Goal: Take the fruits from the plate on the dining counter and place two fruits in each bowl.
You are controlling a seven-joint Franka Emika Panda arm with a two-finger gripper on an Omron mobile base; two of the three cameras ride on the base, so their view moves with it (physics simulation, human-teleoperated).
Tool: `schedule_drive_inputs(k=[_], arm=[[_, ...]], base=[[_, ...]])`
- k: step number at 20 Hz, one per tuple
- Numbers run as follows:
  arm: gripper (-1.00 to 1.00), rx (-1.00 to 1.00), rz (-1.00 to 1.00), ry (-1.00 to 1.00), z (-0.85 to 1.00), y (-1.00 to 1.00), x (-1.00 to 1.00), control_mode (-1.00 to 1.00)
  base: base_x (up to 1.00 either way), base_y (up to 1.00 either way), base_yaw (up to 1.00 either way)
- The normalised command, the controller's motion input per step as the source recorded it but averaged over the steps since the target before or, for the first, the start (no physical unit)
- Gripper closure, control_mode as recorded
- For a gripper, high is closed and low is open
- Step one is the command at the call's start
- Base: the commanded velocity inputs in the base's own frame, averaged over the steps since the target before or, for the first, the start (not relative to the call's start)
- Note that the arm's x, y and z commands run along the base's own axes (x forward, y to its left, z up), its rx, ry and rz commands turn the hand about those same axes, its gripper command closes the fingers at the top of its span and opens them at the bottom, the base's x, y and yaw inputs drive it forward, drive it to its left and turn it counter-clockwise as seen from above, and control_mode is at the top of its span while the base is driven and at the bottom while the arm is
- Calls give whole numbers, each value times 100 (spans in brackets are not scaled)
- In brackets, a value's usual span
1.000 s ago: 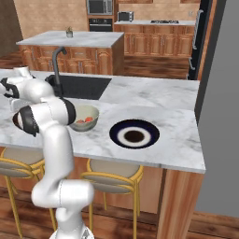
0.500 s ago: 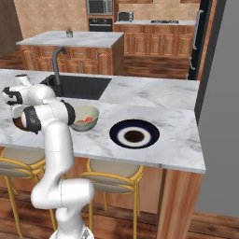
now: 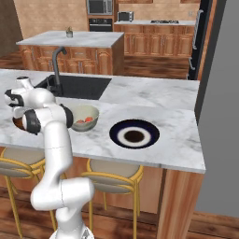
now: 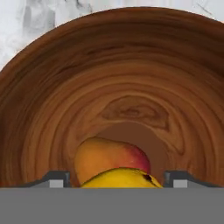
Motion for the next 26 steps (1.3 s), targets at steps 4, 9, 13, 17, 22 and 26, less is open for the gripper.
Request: schedule_drive_inputs(k=[4, 9, 13, 17, 22, 26], arm=[[-100, 3, -2, -5, -3, -24, 33, -100], [-100, 3, -1, -13, 0, -41, 5, -100], [-100, 1, -2, -17, 4, -41, -17, -100], [-100, 1, -8, -17, 35, -73, -100, -100], [-100, 10, -5, -1, 45, -100, -98, -100], [-100, 12, -2, -4, 44, -100, -100, -100]], base=[[0, 0, 0], [0, 0, 0], [0, 0, 0], [0, 0, 0], [0, 0, 0], [0, 0, 0]])
